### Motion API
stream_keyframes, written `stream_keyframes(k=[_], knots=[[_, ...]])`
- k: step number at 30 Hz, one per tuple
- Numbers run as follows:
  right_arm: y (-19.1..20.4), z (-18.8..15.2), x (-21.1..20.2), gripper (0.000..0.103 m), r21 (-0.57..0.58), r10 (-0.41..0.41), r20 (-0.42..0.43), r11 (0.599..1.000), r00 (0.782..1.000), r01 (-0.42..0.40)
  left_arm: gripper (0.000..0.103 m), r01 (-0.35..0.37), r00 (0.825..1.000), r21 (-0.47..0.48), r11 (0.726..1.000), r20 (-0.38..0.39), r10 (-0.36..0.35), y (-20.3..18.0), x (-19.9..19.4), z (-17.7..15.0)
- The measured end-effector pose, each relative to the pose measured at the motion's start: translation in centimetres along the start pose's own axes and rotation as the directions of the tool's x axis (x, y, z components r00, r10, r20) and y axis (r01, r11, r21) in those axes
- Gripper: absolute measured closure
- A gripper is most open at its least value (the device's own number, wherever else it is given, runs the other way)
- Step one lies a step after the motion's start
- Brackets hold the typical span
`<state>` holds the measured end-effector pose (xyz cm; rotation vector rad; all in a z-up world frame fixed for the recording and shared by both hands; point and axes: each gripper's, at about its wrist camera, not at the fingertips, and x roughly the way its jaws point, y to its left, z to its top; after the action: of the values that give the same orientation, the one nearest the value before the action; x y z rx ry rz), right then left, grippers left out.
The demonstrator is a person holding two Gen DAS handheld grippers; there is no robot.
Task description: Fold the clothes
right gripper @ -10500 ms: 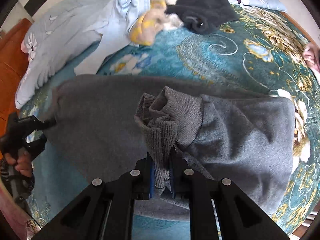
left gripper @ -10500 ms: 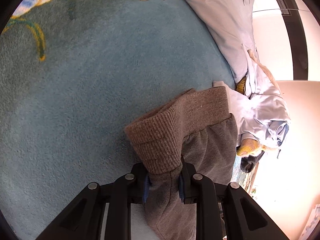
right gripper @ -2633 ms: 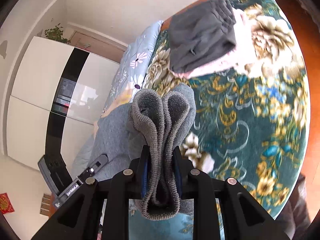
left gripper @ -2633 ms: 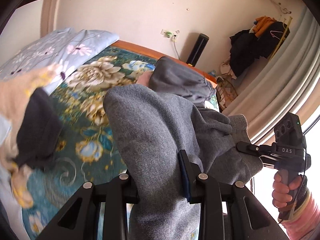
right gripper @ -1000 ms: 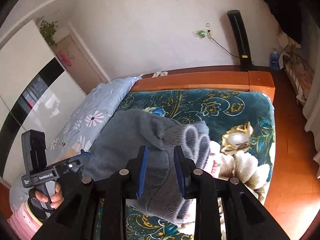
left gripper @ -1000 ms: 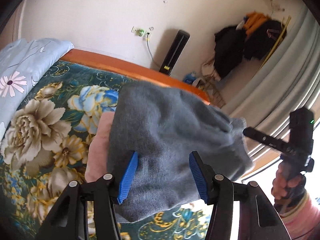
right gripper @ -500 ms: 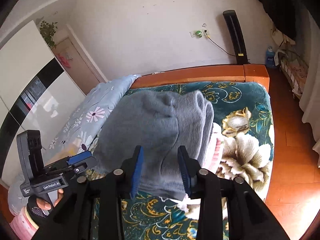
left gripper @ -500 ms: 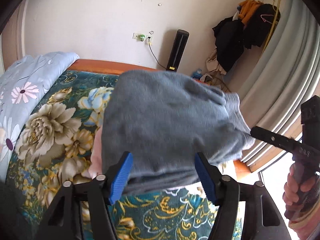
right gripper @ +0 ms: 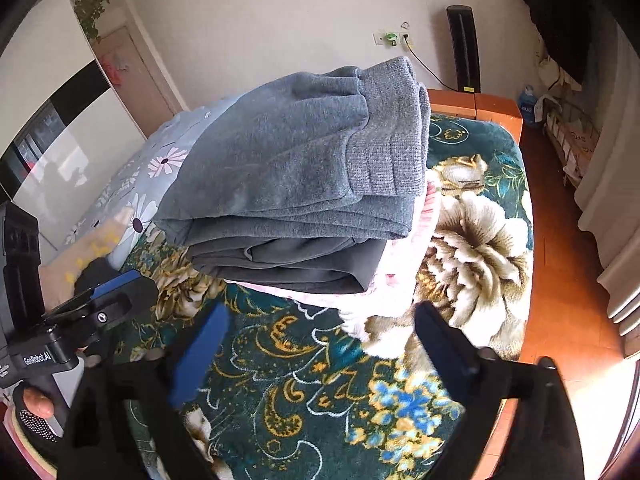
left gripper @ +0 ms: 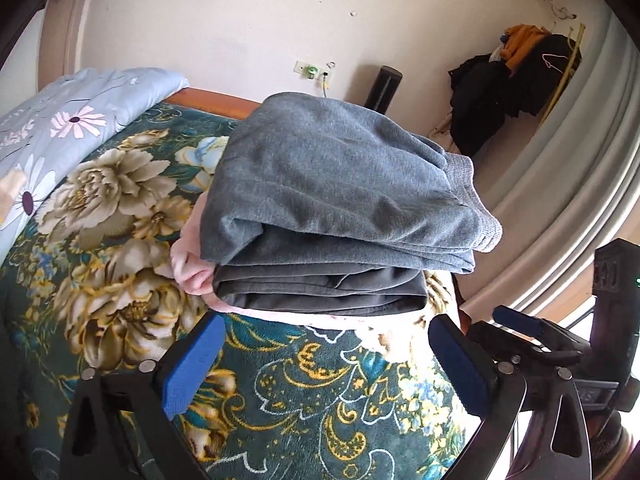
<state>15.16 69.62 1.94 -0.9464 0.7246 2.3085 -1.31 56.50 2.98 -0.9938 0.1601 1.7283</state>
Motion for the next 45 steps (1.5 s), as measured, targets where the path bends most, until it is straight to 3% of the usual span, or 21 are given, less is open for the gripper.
stream_keyframes(k=[10, 13, 22, 45], knots=[[0.1, -0.5, -0.2, 0.0, -0.007, -0.039, 0.032, 0.999, 0.999, 0.039, 0.0, -0.019, 0.998, -0.108, 0.994, 0.052, 0.025, 1.7, -0.6, -1.5], [0.1, -0.6, 0.0, 0.0, -0.012, -0.044, 0.032, 0.999, 0.999, 0.044, 0.0, -0.061, 0.996, -0.115, 0.992, 0.062, 0.068, 1.8, -0.5, -1.7], [0.5, -1.0, 0.0, 0.0, -0.036, -0.078, 0.033, 0.996, 0.996, 0.079, 0.0, -0.225, 0.974, -0.028, 0.974, 0.027, 0.226, 0.7, 0.7, -3.0], [-0.2, -2.0, 0.9, 0.0, -0.035, -0.098, -0.004, 0.995, 0.995, 0.097, 0.0, -0.275, 0.961, 0.032, 0.961, -0.035, 0.276, -0.6, 3.0, -4.5]])
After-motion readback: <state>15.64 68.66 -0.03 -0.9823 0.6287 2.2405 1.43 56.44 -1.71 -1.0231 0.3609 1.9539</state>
